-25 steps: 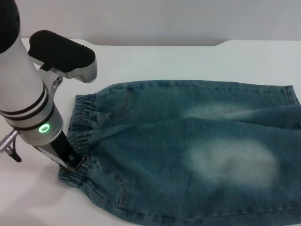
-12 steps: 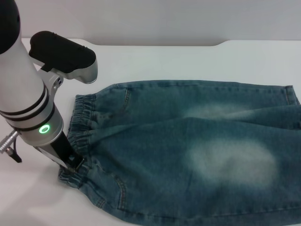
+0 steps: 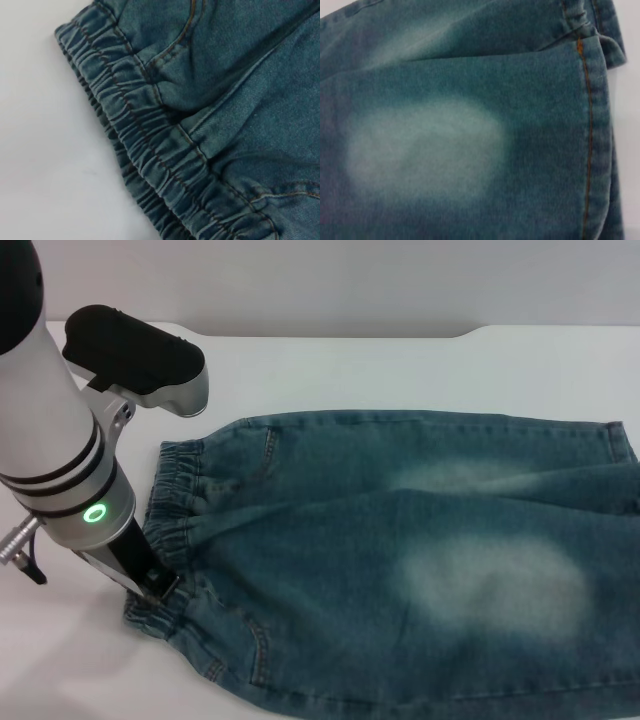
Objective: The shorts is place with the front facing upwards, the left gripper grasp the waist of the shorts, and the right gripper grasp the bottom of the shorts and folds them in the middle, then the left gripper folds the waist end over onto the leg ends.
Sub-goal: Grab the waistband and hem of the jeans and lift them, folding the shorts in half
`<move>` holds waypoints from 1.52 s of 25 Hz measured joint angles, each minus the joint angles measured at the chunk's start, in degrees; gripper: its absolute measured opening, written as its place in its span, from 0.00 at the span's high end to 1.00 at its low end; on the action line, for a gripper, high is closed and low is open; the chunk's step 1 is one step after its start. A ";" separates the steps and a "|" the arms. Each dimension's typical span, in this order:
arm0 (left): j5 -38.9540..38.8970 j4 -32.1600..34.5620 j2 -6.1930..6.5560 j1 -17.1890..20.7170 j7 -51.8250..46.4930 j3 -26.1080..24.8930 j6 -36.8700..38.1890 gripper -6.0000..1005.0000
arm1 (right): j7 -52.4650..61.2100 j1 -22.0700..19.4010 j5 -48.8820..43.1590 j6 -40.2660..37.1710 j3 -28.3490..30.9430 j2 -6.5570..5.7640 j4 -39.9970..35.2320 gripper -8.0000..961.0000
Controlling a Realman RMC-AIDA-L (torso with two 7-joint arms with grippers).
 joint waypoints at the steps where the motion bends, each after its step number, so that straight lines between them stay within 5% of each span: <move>1: 0.00 0.04 0.00 0.02 0.02 0.00 0.02 0.95 | -0.44 0.29 0.03 0.11 0.03 -0.03 -0.75 0.32; 4: 0.00 0.25 0.02 0.15 0.03 0.00 0.06 0.95 | -1.29 1.19 0.09 0.77 -0.20 -0.05 -2.73 0.34; 10: 0.03 0.31 0.10 0.41 0.12 -0.06 0.60 0.95 | -2.16 1.65 1.64 1.95 -0.29 -0.05 -3.00 0.60; 13: 0.15 -0.30 0.16 0.64 0.12 -0.33 0.81 0.95 | -2.23 1.69 2.86 2.36 0.08 -0.16 -2.77 0.81; 23: 1.88 -5.14 0.26 3.83 0.13 -2.83 4.15 0.95 | -2.22 0.97 7.24 3.07 1.01 -0.30 10.15 0.99; 31: 3.29 -10.22 0.40 8.30 0.90 -5.24 10.52 0.95 | -2.40 0.92 7.42 2.27 5.04 -0.03 23.62 0.99; 38: 3.33 -10.77 0.33 11.49 2.04 -7.41 17.70 0.95 | -6.47 0.32 8.84 -1.73 11.05 0.26 25.50 0.99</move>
